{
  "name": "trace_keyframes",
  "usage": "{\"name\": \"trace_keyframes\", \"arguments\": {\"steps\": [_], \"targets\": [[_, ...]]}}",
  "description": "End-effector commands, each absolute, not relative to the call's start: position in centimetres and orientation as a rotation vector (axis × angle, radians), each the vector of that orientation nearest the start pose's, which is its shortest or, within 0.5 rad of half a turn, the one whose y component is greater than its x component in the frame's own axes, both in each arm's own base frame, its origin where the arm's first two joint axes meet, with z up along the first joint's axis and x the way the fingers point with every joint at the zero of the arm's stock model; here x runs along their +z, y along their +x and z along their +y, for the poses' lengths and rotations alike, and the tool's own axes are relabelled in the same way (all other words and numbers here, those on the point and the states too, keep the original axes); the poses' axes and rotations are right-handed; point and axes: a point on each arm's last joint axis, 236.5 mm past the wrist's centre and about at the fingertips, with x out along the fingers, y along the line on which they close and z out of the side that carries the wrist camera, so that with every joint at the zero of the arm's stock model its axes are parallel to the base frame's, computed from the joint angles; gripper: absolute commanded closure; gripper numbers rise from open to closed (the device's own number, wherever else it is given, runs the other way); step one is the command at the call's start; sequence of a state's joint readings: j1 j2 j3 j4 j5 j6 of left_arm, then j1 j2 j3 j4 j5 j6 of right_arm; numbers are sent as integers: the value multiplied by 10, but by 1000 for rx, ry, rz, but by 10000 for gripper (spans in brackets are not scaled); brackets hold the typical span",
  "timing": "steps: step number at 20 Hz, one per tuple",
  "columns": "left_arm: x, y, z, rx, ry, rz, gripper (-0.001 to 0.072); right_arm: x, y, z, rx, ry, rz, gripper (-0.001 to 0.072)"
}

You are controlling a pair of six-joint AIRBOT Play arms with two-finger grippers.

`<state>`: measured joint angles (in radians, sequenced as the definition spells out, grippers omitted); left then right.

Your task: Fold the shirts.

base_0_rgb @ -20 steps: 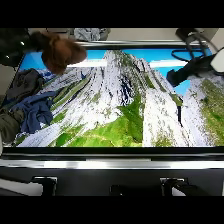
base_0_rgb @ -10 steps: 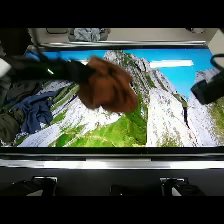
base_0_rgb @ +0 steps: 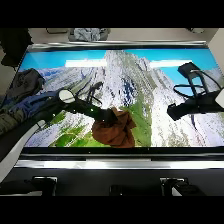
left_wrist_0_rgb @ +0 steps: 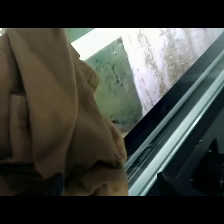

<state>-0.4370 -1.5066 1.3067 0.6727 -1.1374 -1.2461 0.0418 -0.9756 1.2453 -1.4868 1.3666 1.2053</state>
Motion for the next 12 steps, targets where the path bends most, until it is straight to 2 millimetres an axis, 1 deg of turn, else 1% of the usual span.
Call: {"name": "trace_keyframes", "arguments": {"steps": [1,2,3,4,5,6,7,8,9,11,12], "targets": [[87,349,-287,-946,-355,1321,36,117,367,56,339,-192,979,26],[96,360,-255,-875,-318,1303,39,111,373,59,347,-182,982,25],[96,366,-223,-786,-282,1300,43,98,376,62,368,-183,1016,25],[87,362,-196,-706,-242,1330,62,82,373,69,418,-184,1067,25],[72,353,-175,-646,-203,1372,113,63,364,81,503,-175,1140,25],[53,339,-164,-611,-195,1422,113,47,352,96,605,-156,1210,25],[31,321,-163,-599,-222,1476,111,32,336,111,719,-128,1288,25],[9,304,-173,-621,-275,1515,105,21,323,123,811,-95,1356,28],[-5,291,-190,-671,-348,1529,87,11,316,128,847,-63,1407,34],[-24,272,-227,-761,-476,1510,87,-5,307,129,878,-32,1492,33],[-33,267,-237,-767,-500,1502,87,-12,306,128,882,-27,1518,33]]}}
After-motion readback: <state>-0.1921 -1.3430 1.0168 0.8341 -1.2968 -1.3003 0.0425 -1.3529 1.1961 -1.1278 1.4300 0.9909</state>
